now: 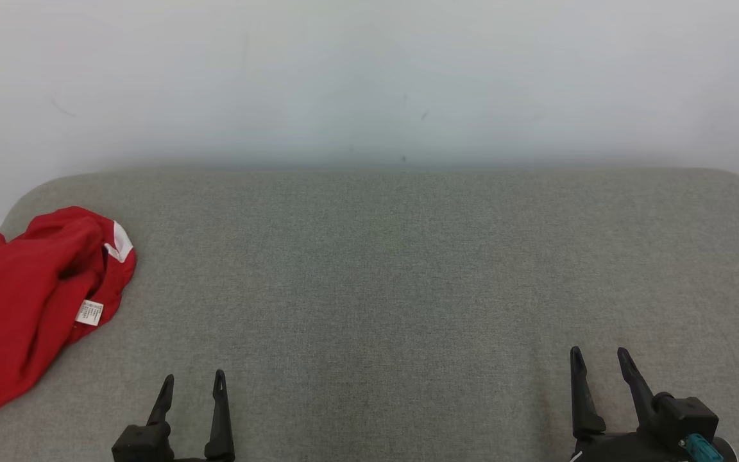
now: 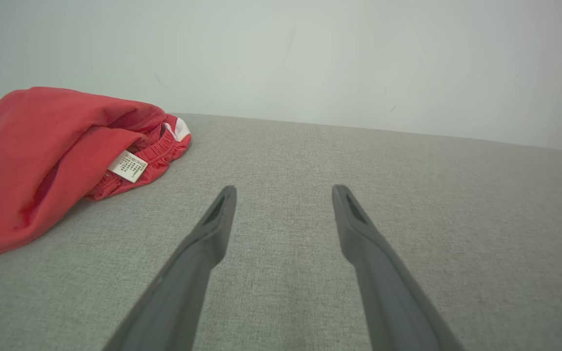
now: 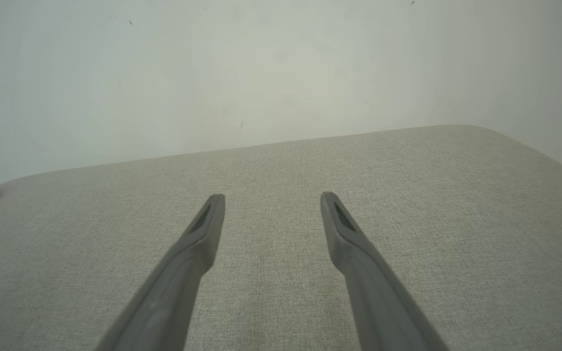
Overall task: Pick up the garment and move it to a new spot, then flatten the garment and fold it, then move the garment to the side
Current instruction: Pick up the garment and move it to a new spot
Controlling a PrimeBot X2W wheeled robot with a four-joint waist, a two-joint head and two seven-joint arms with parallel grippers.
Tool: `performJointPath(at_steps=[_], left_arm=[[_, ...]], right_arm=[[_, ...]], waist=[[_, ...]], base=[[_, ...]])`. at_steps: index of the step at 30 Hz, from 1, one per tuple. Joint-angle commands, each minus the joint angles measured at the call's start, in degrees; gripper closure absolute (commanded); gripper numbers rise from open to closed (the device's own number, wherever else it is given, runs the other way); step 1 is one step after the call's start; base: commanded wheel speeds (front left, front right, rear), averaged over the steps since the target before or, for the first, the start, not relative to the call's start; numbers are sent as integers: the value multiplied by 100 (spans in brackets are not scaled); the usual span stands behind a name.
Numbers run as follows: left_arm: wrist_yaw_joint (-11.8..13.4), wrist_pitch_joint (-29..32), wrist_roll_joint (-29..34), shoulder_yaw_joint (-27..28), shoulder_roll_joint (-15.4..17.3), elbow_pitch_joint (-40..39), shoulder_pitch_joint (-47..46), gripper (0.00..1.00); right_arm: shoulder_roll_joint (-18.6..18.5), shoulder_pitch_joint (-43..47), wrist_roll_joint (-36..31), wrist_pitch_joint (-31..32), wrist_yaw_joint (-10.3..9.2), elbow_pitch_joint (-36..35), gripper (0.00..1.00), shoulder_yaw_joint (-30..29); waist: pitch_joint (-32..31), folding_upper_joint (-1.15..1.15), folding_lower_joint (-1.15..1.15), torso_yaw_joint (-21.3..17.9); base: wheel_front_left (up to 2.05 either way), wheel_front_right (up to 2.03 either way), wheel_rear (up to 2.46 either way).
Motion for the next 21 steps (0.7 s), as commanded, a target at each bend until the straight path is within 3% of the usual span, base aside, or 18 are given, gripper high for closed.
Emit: performJointPath(at_steps=[1, 11, 21], left_arm=[[-12, -22, -54, 9, -10, 2, -60, 0], [-1, -22, -42, 27, -14, -11, -12, 0], [14, -21, 62, 142, -3, -10, 39, 0]], right_arm=[[3, 34, 3, -28, 21, -3, 0, -7], [3, 110, 30, -18, 21, -30, 0, -29], [4, 153, 68, -17, 20, -66, 0, -16]], waist=[[-1, 0, 0, 19], [-10, 0, 0, 195], [-34, 0, 0, 1078]], base=[[0, 0, 0], [0, 0, 0], [0, 0, 0]])
